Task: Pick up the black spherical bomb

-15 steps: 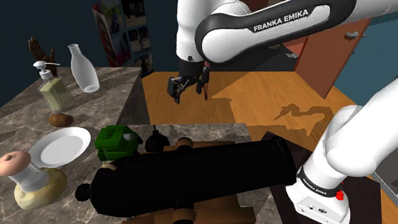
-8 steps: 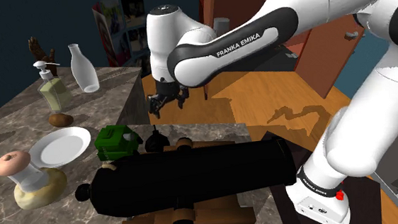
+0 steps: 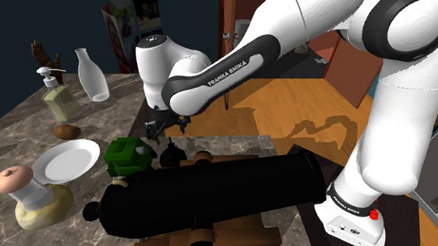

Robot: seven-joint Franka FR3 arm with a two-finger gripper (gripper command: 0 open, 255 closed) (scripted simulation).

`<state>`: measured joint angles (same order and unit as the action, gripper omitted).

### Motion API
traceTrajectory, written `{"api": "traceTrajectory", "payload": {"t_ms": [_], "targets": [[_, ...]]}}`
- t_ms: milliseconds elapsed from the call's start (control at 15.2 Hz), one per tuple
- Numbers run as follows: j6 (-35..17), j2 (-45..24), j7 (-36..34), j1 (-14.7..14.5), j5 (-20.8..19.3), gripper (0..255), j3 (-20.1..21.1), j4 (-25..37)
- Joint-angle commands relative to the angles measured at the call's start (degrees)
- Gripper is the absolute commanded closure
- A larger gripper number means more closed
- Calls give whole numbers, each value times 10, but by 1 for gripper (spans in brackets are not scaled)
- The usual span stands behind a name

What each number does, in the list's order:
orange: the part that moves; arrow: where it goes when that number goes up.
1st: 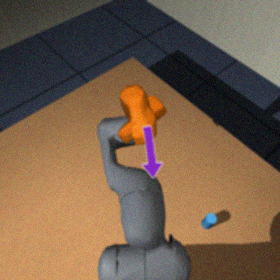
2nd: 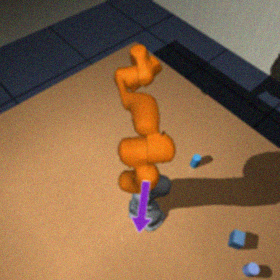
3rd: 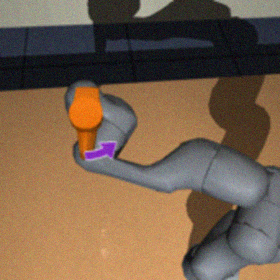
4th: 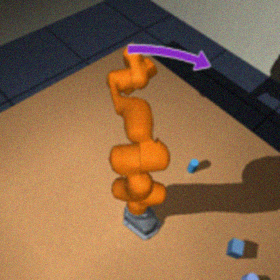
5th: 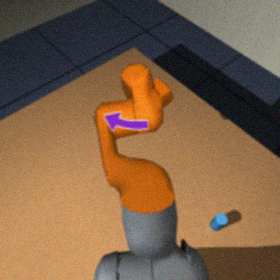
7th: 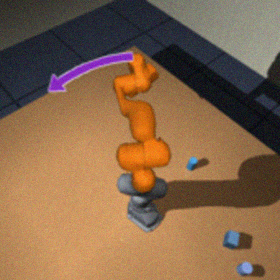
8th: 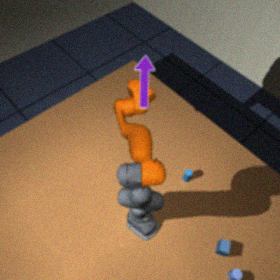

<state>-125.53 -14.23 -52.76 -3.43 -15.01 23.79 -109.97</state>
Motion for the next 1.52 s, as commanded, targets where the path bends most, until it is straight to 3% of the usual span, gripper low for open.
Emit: {"api": "traceTrajectory", "payload": {"t_ms": [0,396,462,1056,1452], "targets": [[-13,-15,-11,-5,-10,0,-2,0],[-41,-34,-22,-8,-24,0,-7,-12],[-41,-35,-22,-8,-24,255,-7,-11],[-41,-34,-22,-8,-24,255,-7,-12],[-4,-10,-7,-4,-6,255,-1,4]]}}
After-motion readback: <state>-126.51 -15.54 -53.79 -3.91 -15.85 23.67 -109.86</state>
